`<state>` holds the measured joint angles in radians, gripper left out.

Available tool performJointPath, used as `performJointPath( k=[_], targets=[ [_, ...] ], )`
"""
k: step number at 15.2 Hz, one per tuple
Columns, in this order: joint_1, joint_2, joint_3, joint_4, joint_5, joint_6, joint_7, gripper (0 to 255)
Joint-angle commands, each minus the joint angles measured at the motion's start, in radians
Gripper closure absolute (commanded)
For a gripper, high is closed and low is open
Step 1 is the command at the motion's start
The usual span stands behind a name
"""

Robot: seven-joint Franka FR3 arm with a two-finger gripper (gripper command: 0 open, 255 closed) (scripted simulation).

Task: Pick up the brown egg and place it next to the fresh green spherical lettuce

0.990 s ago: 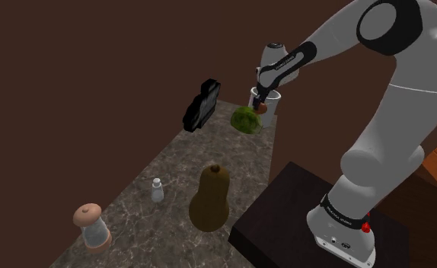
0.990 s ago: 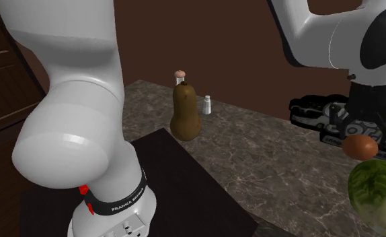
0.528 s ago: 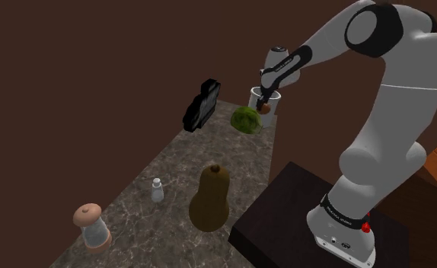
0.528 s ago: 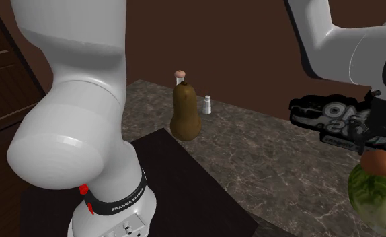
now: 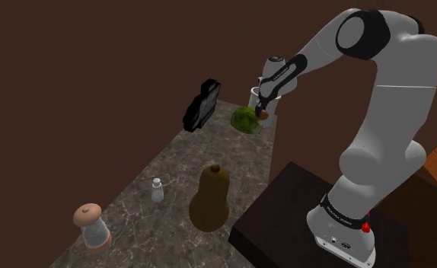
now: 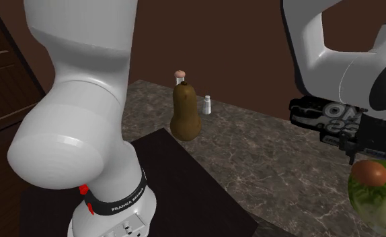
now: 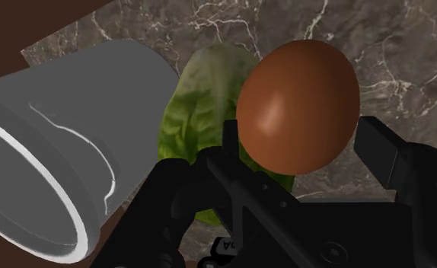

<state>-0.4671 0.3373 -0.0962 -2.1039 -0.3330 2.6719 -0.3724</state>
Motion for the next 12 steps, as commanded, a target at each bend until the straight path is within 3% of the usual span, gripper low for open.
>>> performJointPath(
  k=[1,12],
  targets=[
    [0.001,0.022,-0.004,0.001,-0.007,0.022,0.009,255],
    [0.018,0.144,-0.031,0.009,-0.043,0.134,0.060,255]
  ],
)
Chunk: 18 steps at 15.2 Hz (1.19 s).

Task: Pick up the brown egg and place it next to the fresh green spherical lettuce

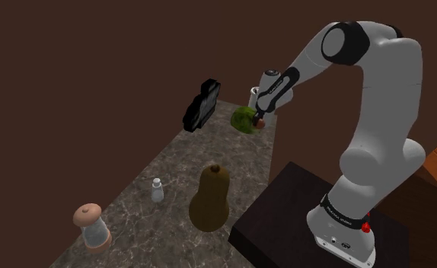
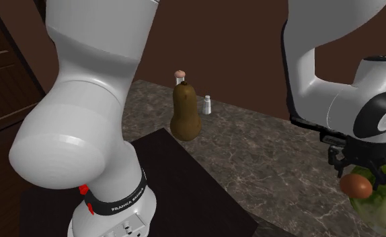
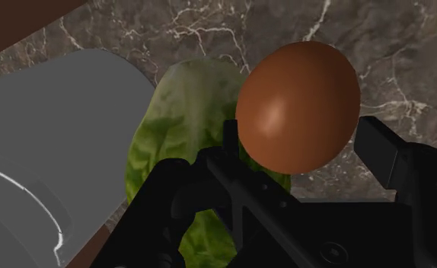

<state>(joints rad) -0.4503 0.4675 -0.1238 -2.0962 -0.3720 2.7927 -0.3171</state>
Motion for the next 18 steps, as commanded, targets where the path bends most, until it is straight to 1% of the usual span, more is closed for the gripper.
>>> performJointPath(
  k=[1,18],
  targets=[
    [0.003,0.025,-0.006,0.004,-0.007,0.023,0.009,255],
    [0.038,0.243,-0.054,0.071,-0.036,0.172,0.078,255]
  ],
)
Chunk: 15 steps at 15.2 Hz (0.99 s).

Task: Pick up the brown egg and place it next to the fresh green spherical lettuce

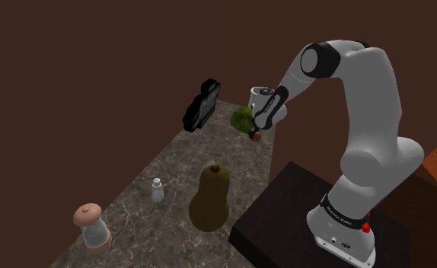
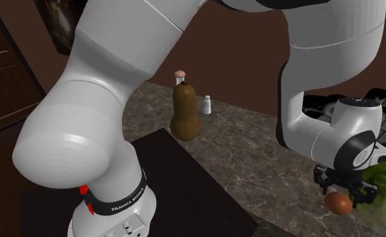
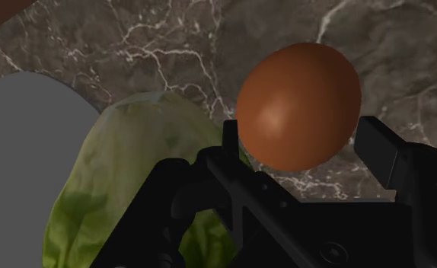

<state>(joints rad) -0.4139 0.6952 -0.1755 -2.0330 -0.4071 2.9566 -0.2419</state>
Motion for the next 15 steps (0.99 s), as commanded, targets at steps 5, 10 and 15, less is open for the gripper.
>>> performJointPath(
  k=[5,10,15],
  targets=[
    [0.006,0.046,-0.008,0.021,-0.002,0.026,0.011,255],
    [0.006,0.046,-0.008,0.021,-0.002,0.026,0.011,255],
    [0.006,0.046,-0.008,0.021,-0.002,0.026,0.011,0]
  ],
)
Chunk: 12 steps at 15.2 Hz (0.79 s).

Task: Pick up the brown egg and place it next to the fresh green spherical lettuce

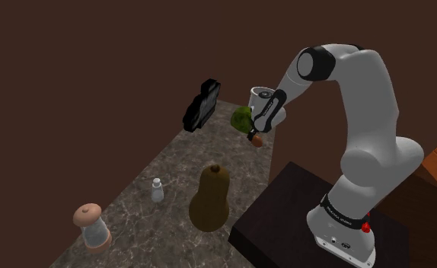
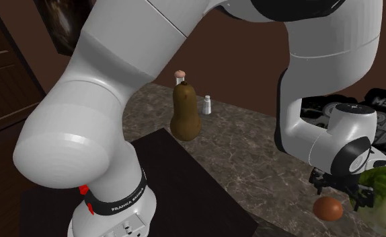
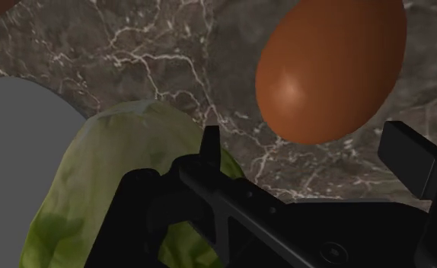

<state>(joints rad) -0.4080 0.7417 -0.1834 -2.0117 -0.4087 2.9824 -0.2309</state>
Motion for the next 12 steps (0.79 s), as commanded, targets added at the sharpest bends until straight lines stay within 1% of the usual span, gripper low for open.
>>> performJointPath(
  k=[1,5,12],
  targets=[
    [0.000,0.000,0.000,0.000,0.000,0.000,0.000,0],
    [0.017,-0.142,0.002,-0.092,-0.004,-0.054,-0.003,0],
    [0.017,-0.142,0.002,-0.092,-0.004,-0.054,-0.003,0]
  ],
)
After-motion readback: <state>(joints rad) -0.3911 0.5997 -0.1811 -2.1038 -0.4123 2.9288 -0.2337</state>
